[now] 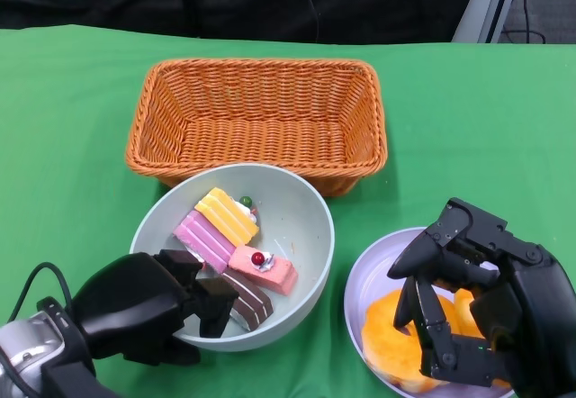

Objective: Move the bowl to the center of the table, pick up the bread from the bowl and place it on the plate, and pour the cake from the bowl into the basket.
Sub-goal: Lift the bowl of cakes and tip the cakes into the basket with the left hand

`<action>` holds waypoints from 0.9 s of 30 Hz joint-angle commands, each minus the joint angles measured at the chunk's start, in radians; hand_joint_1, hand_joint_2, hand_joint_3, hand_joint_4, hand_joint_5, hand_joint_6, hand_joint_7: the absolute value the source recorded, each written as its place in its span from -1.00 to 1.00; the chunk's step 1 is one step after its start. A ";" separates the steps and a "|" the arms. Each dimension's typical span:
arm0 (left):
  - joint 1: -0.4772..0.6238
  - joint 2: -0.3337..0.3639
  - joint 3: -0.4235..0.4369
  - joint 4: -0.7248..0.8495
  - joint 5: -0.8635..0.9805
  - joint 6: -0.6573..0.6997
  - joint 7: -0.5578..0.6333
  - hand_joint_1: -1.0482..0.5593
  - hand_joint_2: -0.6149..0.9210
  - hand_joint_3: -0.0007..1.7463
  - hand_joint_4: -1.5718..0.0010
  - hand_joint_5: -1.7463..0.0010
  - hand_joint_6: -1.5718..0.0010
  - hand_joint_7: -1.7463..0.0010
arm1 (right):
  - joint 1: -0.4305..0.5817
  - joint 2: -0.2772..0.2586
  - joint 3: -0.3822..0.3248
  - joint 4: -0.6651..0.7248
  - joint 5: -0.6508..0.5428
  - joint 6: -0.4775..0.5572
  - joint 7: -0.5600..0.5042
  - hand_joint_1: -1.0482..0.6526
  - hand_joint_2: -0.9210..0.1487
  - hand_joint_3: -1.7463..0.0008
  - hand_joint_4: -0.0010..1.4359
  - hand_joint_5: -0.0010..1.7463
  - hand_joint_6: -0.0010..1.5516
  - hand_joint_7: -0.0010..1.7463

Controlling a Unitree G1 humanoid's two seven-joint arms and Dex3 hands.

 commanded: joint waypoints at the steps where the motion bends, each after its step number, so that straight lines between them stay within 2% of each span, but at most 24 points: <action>1: 0.013 0.031 0.016 -0.011 -0.016 -0.054 0.025 -0.04 1.00 -0.81 0.13 -1.00 0.39 -1.00 | 0.000 0.007 0.001 0.009 0.000 -0.021 -0.010 0.15 -0.07 -0.53 0.11 0.85 -0.09 0.63; 9: 0.075 0.108 0.098 -0.132 -0.071 -0.124 -0.010 -0.06 1.00 -0.81 0.11 -1.00 0.37 -1.00 | -0.010 0.005 0.002 0.019 -0.017 -0.023 -0.020 0.16 -0.09 -0.51 0.11 0.85 -0.09 0.62; 16: 0.122 0.145 0.173 -0.212 -0.128 -0.155 -0.052 -0.05 1.00 -0.77 0.11 -1.00 0.37 -1.00 | -0.013 0.009 0.006 0.029 -0.024 -0.028 -0.024 0.15 -0.07 -0.52 0.10 0.86 -0.09 0.64; 17: 0.129 0.150 0.185 -0.228 -0.139 -0.155 -0.063 -0.05 1.00 -0.77 0.11 -1.00 0.30 -0.88 | -0.013 0.010 0.006 0.031 -0.022 -0.028 -0.024 0.15 -0.06 -0.52 0.10 0.86 -0.09 0.63; 19: 0.141 0.157 0.209 -0.262 -0.160 -0.156 -0.085 -0.06 1.00 -0.78 0.11 -1.00 0.26 -0.82 | -0.014 0.011 0.007 0.032 -0.018 -0.023 -0.023 0.15 -0.06 -0.52 0.10 0.86 -0.09 0.63; 20: 0.145 0.159 0.219 -0.276 -0.168 -0.157 -0.095 -0.05 1.00 -0.82 0.11 -1.00 0.19 -0.68 | -0.014 0.012 0.008 0.032 -0.017 -0.020 -0.023 0.15 -0.06 -0.52 0.09 0.86 -0.09 0.63; 21: 0.146 0.159 0.231 -0.289 -0.179 -0.162 -0.102 -0.05 1.00 -0.83 0.11 -1.00 0.17 -0.64 | -0.016 0.013 0.009 0.036 -0.014 -0.023 -0.021 0.15 -0.06 -0.52 0.09 0.86 -0.09 0.63; 22: 0.147 0.158 0.241 -0.298 -0.186 -0.165 -0.108 -0.04 1.00 -0.88 0.10 -1.00 0.09 -0.49 | -0.017 0.014 0.010 0.039 -0.011 -0.026 -0.019 0.16 -0.06 -0.52 0.09 0.86 -0.10 0.63; 23: 0.149 0.155 0.254 -0.311 -0.195 -0.166 -0.111 -0.04 1.00 -0.89 0.09 -1.00 0.05 -0.43 | -0.019 0.012 0.009 0.044 -0.008 -0.031 -0.017 0.16 -0.06 -0.52 0.09 0.87 -0.10 0.63; 27: 0.146 0.143 0.294 -0.350 -0.248 -0.154 -0.146 0.01 1.00 -0.85 0.10 -1.00 0.10 -0.53 | -0.023 0.012 0.014 0.053 -0.013 -0.030 -0.015 0.16 -0.04 -0.54 0.08 0.88 -0.10 0.63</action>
